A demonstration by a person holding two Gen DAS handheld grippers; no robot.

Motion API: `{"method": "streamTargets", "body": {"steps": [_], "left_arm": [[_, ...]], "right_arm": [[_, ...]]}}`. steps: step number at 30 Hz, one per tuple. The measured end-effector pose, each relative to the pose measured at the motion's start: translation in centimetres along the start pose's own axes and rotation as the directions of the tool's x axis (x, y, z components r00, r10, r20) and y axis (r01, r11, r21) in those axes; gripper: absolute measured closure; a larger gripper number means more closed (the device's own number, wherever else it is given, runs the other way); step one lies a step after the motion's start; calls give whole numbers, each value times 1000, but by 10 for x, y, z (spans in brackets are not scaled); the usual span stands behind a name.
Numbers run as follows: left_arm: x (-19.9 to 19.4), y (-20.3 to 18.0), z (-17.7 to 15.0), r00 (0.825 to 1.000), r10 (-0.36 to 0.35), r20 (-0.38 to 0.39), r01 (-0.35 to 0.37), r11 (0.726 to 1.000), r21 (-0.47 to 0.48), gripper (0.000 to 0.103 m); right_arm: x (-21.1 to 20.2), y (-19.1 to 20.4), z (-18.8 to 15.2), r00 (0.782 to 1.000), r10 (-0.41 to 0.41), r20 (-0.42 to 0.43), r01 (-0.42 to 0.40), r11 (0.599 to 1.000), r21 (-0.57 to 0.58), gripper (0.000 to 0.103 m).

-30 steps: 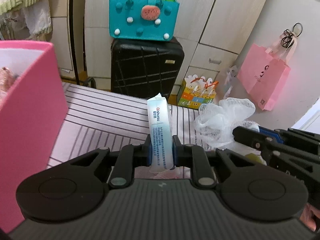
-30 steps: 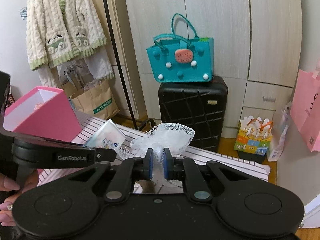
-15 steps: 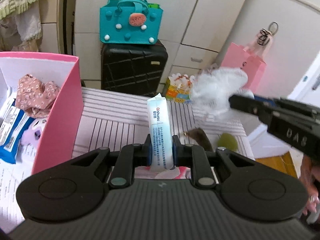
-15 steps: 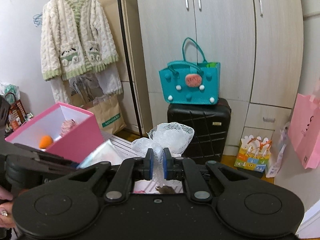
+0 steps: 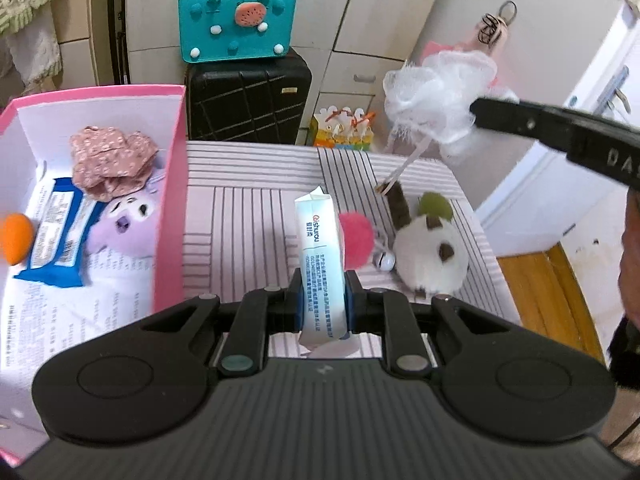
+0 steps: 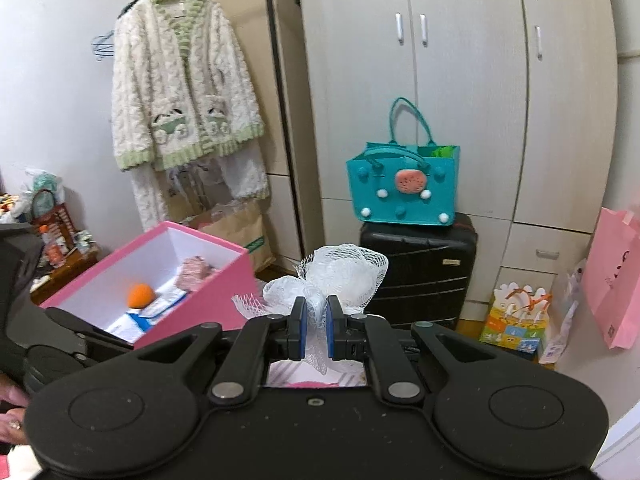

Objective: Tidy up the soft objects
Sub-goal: 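Carry the tissue packet and plastic bag over the pink box with both grippers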

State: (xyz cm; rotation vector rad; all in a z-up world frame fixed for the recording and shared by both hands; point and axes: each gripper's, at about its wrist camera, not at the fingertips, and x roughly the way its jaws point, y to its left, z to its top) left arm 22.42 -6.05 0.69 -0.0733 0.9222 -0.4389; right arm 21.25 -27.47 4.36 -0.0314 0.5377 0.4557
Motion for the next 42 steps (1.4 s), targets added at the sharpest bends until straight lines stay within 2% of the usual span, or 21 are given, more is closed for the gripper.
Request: {"method": "streamTargets", "body": {"steps": [10,16,23,26,30,36,42], "left_arm": [[-47,11,-19,1000,-9,-15,10,998,58,86],[-65,22,-27,998,-20,-54,23,998,61,86],[-94,22,-38,993,-26,-116,40,992,118,86],[-111,24,-42,995,-22,-98,33,993,118,86],[-130,30,-44,996,-35,-76,43,993,106,86],[-163,44,-43,1000,-19,-14,20,995,95,86],[-194,67,-35,998,35,56,-39,997,66,85]], "right_arm": [[-26,35,14,999,37,3,-36,999,-36,92],[-26,50,5,993,77,-91,-79,997,-17,92],[-26,74,-25,955,161,-248,-160,987,26,92],[-27,84,-34,934,210,-288,-201,978,62,92],[-33,101,-33,922,252,-294,-242,968,70,92],[-40,126,-14,921,286,-266,-286,957,38,92],[-36,145,13,922,312,-228,-316,949,22,92]]}}
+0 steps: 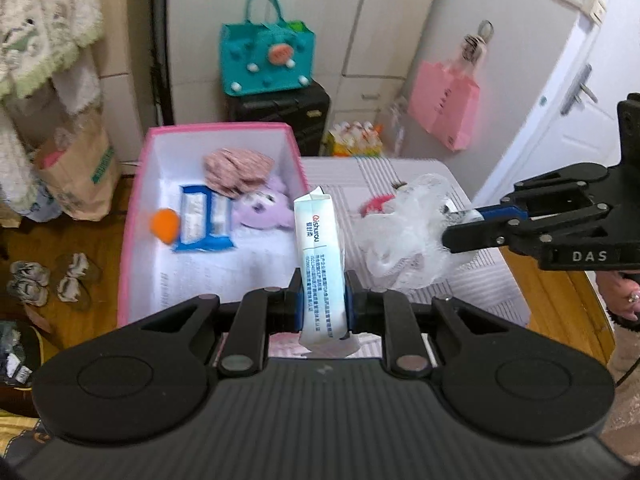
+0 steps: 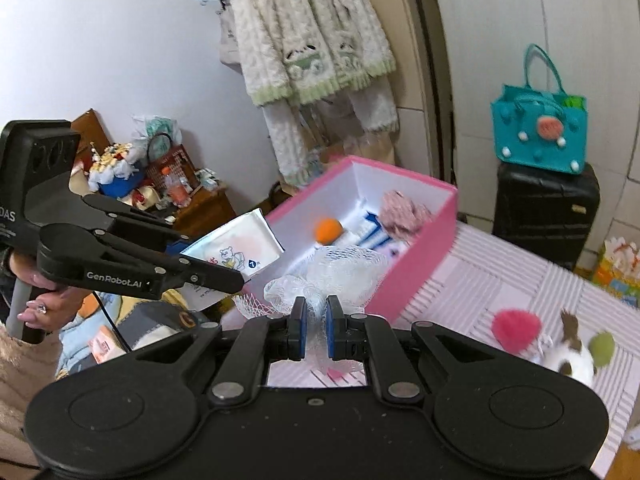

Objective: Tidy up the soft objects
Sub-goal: 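Carry the tissue packet and plastic bag over the pink box with both grippers, then lower the tissue packet and plastic bag into the box and open both grippers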

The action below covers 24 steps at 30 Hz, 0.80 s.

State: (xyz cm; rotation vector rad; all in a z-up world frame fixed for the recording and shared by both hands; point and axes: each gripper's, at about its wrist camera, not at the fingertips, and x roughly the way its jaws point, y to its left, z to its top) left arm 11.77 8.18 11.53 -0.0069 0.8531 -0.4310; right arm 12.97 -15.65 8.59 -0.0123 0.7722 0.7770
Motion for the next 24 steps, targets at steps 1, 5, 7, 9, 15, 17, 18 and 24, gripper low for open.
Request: {"method": "streamTargets", "body": {"steps": [1,5,7,9,15,17,18,24], "left_arm": [[-4,5,2,1000,8,10,-8,1000,-7,85],[-8,29,6,998,49,32,-48,998,-29,85],[-3,41,8,998,60,31,-59,998,-34,85],[6,53,12,998,56,23,-55,998,-44,85],[51,82,23,999,48,-25,-49,998,-50,85],[70,90,27,998,45,-52,-48,997,-61,85],[78,93,29,997,41,-69,-45,997,-64,85],[120,111,34,988,62,-139,-73,995,-73,85]], "right_arm": [[1,2,6,1000,8,3,-8,1000,-1,92],[8,11,31,1000,19,23,-18,1000,-17,92],[12,12,42,999,26,35,-25,999,-28,92],[19,12,55,998,41,52,-40,999,-33,92],[53,2,84,995,41,89,-38,998,-40,91],[69,-5,87,997,27,79,-24,999,-43,91],[78,-8,87,997,18,69,-15,999,-43,91],[128,-25,76,999,-44,-17,42,997,-66,91]]}}
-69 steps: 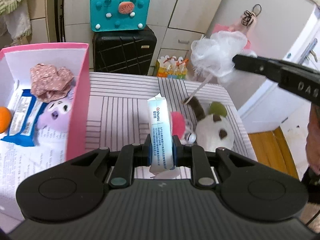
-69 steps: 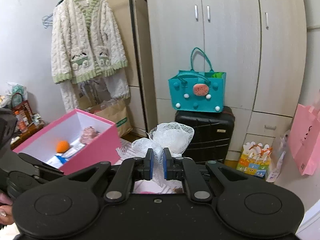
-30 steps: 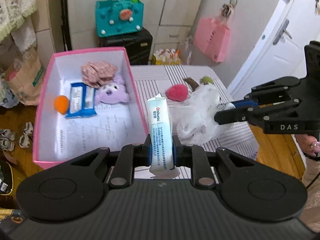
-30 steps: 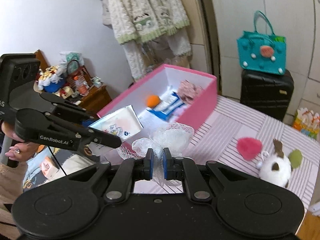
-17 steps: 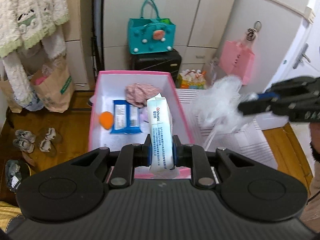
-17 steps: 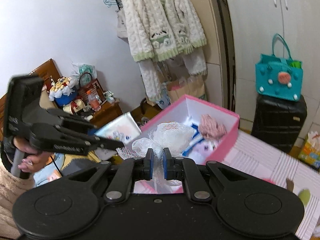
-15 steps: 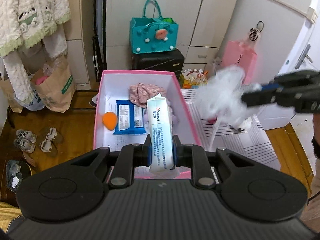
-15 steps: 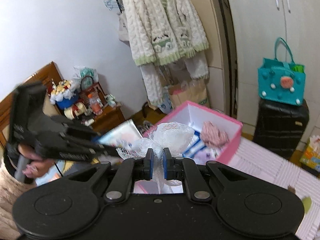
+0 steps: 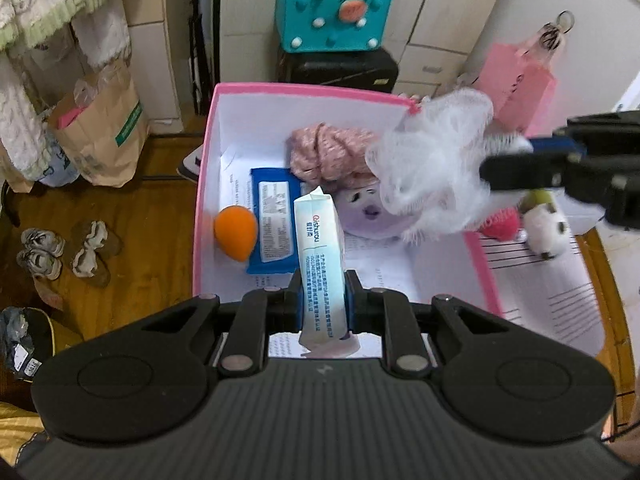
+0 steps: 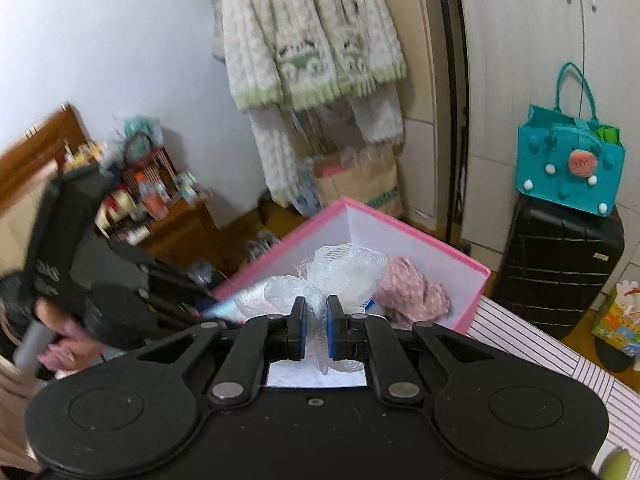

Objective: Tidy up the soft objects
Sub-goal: 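Lower the tissue packet and plastic bag into the box and open both grippers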

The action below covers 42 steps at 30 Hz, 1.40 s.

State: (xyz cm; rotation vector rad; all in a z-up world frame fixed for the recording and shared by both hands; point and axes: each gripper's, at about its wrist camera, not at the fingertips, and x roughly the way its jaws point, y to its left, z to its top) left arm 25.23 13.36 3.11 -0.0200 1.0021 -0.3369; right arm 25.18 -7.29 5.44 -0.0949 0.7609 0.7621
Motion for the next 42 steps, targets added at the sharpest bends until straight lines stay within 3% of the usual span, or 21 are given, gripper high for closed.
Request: {"method": "streamTargets", "body": {"steps": [4,10,15,19,24,29,37,42], "left_arm": [[20,-1,3,999,12,-35,-10,998,64,85],[30,-6,0,999,21,-49,-15,993,121,85],[38,-20,-3,992,122,-13,-116,971,207,85],[47,-16,1,994,93,-62,-81,983,165,84],[50,-15,0,993,115,-17,-111,982,151,83],[35,-14,-4,995,92,28,-95,986,137,83],[3,-21,-19,996,67,56,-74,988,135,62],[-17,-24,-26,996,69,63,-75,991,108,62]], "right_arm": [[26,2,-8,997,-59,-47,55,995,-85,91],[40,8,-18,993,-77,-84,59,977,-207,90],[55,17,-27,986,-117,-118,78,952,-296,90],[65,22,-34,975,-188,-122,132,921,-366,84],[65,19,-39,982,-158,-106,110,926,-361,75],[55,14,-42,989,-132,-68,105,946,-306,75],[9,15,-44,999,-45,8,46,982,-182,66],[-9,17,-50,1000,-8,15,10,993,-122,63]]}}
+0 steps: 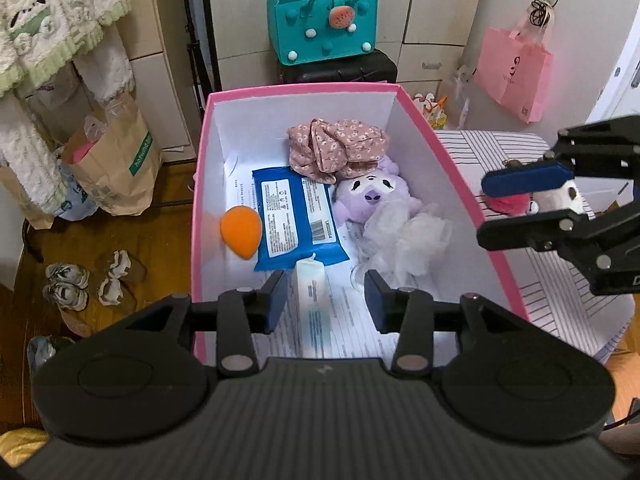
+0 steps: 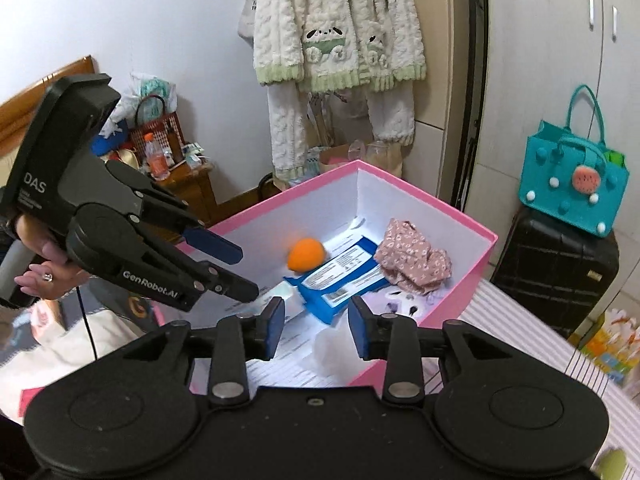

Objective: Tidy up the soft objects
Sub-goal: 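Lower the tissue packet and plastic bag into the box and open both grippers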

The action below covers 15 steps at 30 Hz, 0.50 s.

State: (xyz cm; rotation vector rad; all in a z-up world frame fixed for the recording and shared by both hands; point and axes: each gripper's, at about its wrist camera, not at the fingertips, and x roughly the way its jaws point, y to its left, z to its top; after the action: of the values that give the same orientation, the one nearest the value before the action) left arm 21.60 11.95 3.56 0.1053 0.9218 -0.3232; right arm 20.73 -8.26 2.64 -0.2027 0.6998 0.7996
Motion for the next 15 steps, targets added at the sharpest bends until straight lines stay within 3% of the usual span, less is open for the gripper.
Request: {"method": "streamTargets", "body": {"steps": [15], "left_arm": [[-79,-35,-24,999,-2,35,0,998,55,50]], "right_arm": [[-64,35,-19,998,23,50,-22,1000,-23,52]]}}
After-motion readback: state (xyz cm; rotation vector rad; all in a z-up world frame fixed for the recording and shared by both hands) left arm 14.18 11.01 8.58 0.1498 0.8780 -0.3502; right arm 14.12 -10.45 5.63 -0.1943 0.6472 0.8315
